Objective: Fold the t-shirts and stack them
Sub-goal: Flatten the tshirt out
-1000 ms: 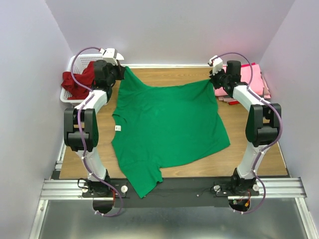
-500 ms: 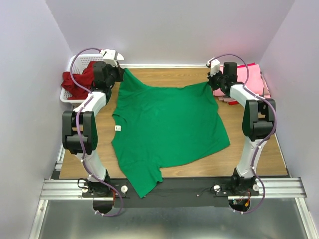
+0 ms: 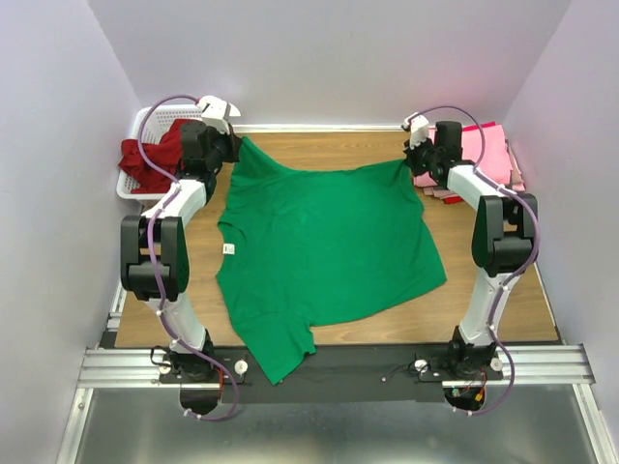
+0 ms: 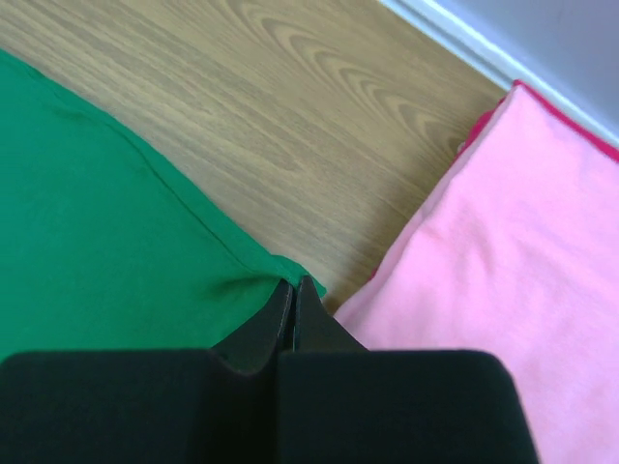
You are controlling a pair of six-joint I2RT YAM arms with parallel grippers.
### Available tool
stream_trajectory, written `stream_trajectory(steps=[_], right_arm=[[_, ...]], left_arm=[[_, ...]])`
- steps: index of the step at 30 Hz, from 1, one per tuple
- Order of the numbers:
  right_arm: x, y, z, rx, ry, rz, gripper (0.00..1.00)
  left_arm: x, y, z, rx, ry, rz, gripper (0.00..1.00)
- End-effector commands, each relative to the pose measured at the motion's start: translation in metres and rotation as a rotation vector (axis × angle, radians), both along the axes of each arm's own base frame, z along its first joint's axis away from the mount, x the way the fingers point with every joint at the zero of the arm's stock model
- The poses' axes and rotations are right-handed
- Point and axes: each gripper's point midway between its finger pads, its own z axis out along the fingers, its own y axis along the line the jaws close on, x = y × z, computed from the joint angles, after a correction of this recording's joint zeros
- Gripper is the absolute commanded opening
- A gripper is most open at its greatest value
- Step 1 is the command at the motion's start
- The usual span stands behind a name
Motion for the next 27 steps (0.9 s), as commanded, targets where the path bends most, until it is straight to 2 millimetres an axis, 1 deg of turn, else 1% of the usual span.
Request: stream_trajectory(steps=[1,2,3,5,6,7,9,10,11,12,13,15,16,18,23,24,27], right_arm=[[-0.005,-0.013,0.035,-0.019,-0.072,-0.031,0.0],[-0.007,-0.015,0.04,-0.025,-0.081,-0.034,0.0],[-0.009,-0.016,0.041,-0.029,-0.083,-0.035,0.0],[-0.015,-0.018,0.036,-0.037,-0.072,-0.032,0.0],[-0.018,-0.018,0.038,-0.041,-0.077,-0.027,0.0],[-0.022,-0.019,0.033,-0.041,-0.064,-0.025,0.0],[-0.027,-0.015,0.033,-0.035,-0.062,-0.006,0.01],[-0.029,-0.014,0.033,-0.032,-0.061,0.001,0.01],[-0.031,-0.012,0.032,-0.03,-0.059,0.009,0.0],[-0.035,-0.012,0.028,-0.025,-0.047,0.013,0.0],[-0.036,-0.011,0.03,-0.022,-0.05,0.015,0.0],[-0.04,-0.011,0.024,-0.02,-0.036,0.019,0.0],[-0.041,-0.011,0.023,-0.021,-0.035,0.02,0.0],[-0.045,-0.008,0.018,-0.02,-0.022,0.033,0.0],[-0.047,-0.006,-0.002,-0.015,0.019,0.045,0.0],[-0.047,-0.008,-0.009,-0.019,0.033,0.039,0.0],[-0.048,-0.009,-0.018,-0.025,0.048,0.035,0.0]], left_arm=[[-0.015,-0.006,0.016,0.022,-0.029,-0.039,0.0],[-0.017,-0.005,0.017,0.023,-0.031,-0.038,0.0],[-0.023,-0.005,0.024,0.026,-0.044,-0.039,0.0],[-0.029,-0.004,0.028,0.03,-0.052,-0.041,0.0],[-0.036,-0.005,0.028,0.031,-0.051,-0.045,0.0],[-0.04,-0.006,0.028,0.031,-0.052,-0.049,0.0],[-0.047,-0.006,0.023,0.03,-0.039,-0.05,0.0],[-0.052,-0.006,0.029,0.029,-0.049,-0.052,0.0],[-0.055,-0.006,0.028,0.029,-0.048,-0.053,0.0],[-0.06,-0.006,0.024,0.029,-0.039,-0.056,0.0],[-0.064,-0.006,0.029,0.027,-0.049,-0.057,0.0],[-0.072,-0.006,0.023,0.025,-0.032,-0.059,0.0],[-0.075,-0.006,0.026,0.026,-0.038,-0.057,0.0],[-0.082,-0.006,0.024,0.025,-0.03,-0.06,0.0],[-0.089,-0.004,0.018,0.026,-0.011,-0.048,0.0],[-0.091,-0.004,0.018,0.024,-0.011,-0.05,0.0],[-0.097,-0.004,0.022,0.025,-0.016,-0.05,0.0]])
